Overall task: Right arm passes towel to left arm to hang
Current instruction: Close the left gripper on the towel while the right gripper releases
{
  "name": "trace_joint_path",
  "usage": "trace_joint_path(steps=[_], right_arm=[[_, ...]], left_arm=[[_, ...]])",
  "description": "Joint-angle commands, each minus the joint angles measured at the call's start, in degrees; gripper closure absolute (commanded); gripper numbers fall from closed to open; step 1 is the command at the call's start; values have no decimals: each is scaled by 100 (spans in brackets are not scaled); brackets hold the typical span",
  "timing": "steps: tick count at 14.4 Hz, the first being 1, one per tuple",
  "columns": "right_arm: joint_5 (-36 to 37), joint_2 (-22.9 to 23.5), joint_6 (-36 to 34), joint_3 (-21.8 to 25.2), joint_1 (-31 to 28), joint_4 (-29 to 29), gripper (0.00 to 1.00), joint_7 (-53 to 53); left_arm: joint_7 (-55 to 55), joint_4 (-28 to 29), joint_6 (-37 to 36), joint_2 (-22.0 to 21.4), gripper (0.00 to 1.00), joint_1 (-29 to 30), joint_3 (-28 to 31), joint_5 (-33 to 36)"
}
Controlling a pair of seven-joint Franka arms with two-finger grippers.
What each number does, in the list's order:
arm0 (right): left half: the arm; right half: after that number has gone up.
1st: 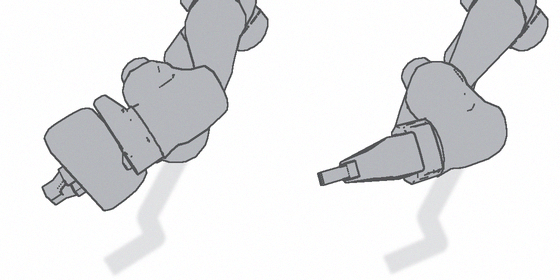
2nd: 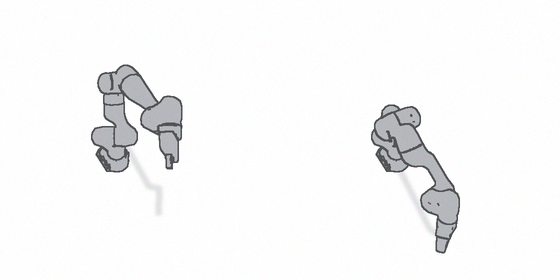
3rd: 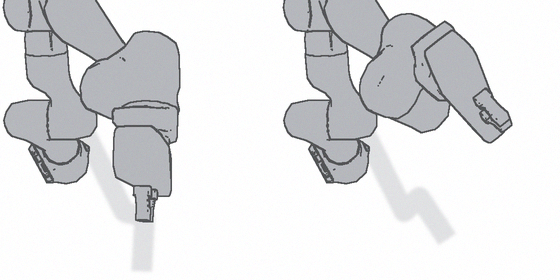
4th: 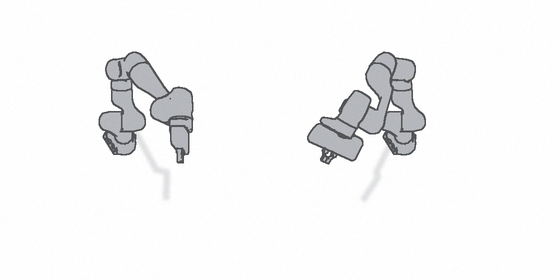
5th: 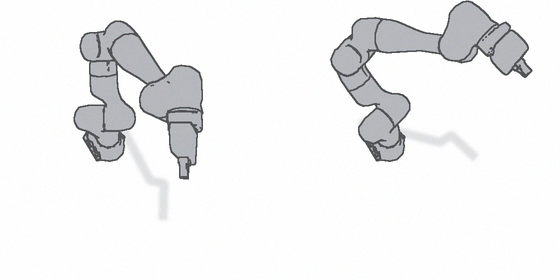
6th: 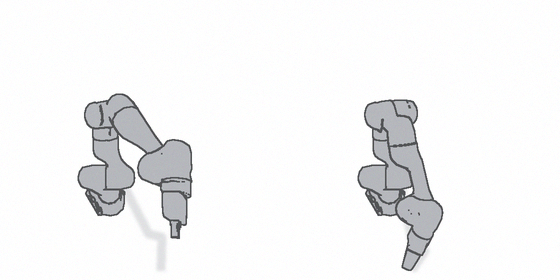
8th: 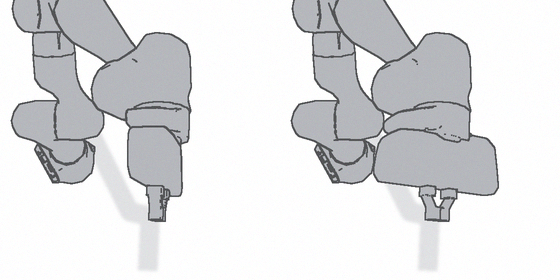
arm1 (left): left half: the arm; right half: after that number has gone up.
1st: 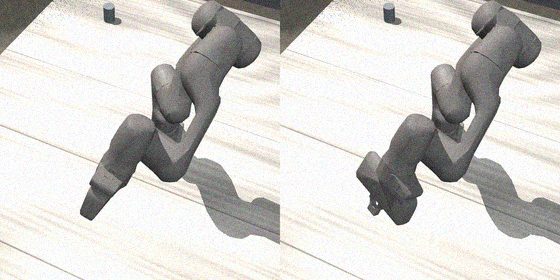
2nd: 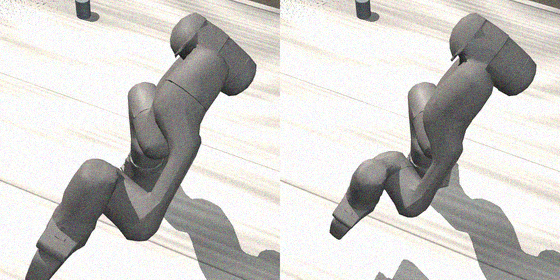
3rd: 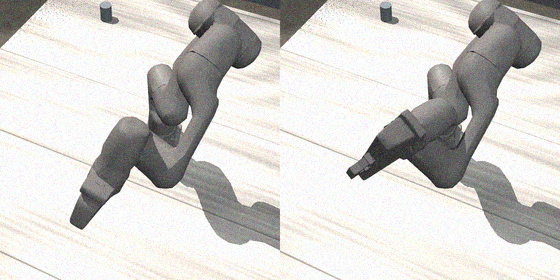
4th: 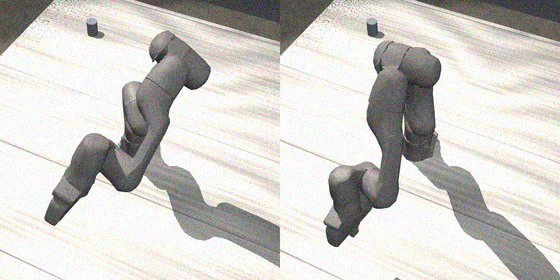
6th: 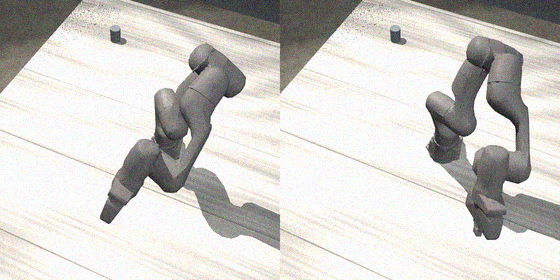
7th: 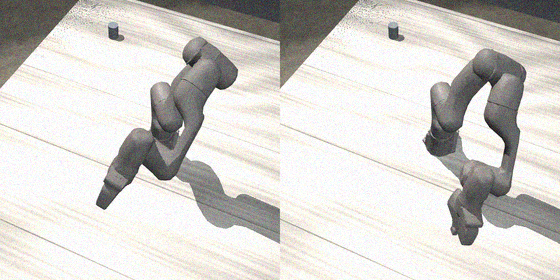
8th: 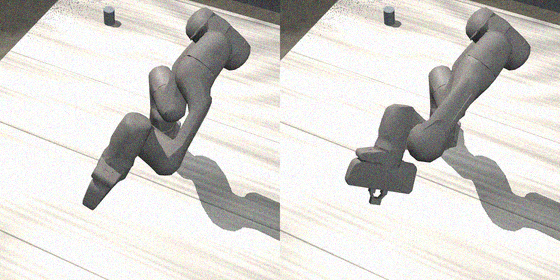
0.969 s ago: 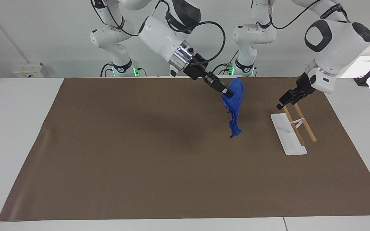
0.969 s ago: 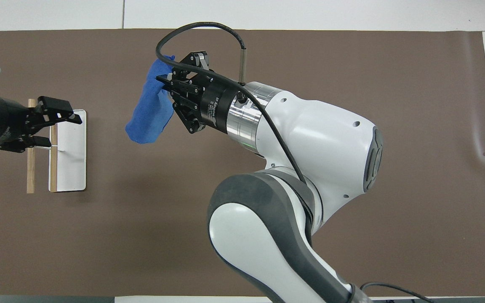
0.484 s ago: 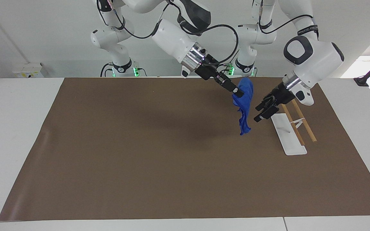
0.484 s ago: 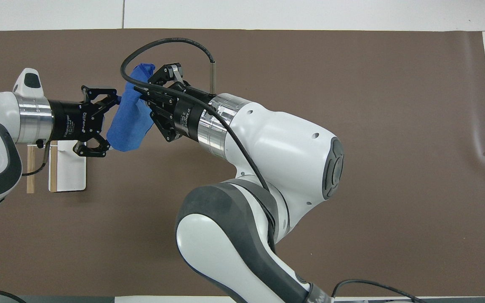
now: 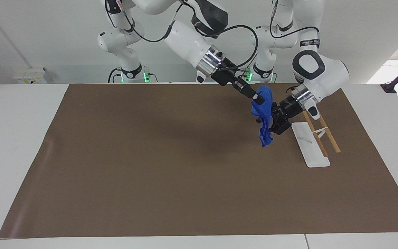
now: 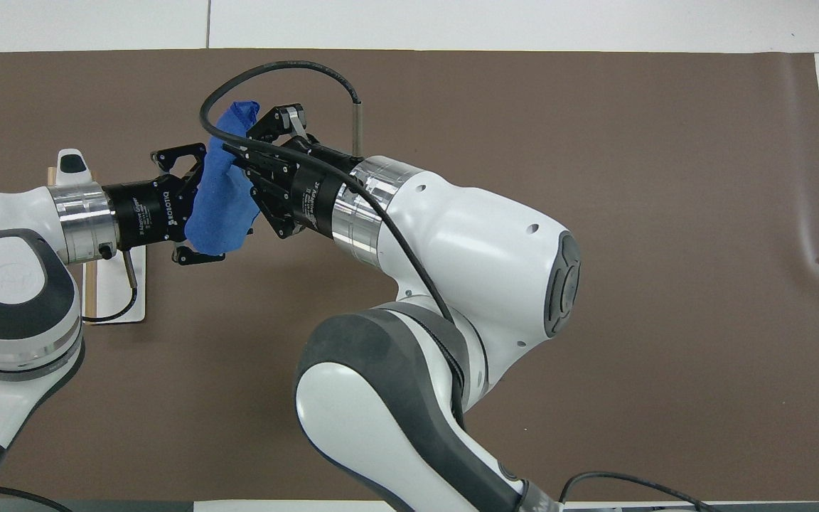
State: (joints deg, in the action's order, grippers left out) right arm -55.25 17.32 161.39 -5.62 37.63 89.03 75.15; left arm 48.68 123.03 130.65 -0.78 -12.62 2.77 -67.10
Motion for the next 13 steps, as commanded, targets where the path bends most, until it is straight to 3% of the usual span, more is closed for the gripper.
trace_joint_path(steps=[1,7,8,9,10,13], right_arm=[[-65,79,59,9,34,-114,100,-53],[-56,79,59,9,34,-105,100,-62],[-56,79,59,9,34,-105,100,-62],[-56,79,59,9,34,-105,100,-62],[-56,79,59,9,34,-97,100,-62],[-56,70,59,9,34,-79,100,-62]], left_arm=[[133,160,224,-168,0,-56,31,-461],[124,108,503,-142,0,-302,31,-1068],[168,64,714,-116,35,-328,31,-1121],[160,46,742,-107,92,-329,31,-1139],[168,-50,733,-81,100,-311,31,-1139],[186,-199,786,-10,100,-250,48,-1139]])
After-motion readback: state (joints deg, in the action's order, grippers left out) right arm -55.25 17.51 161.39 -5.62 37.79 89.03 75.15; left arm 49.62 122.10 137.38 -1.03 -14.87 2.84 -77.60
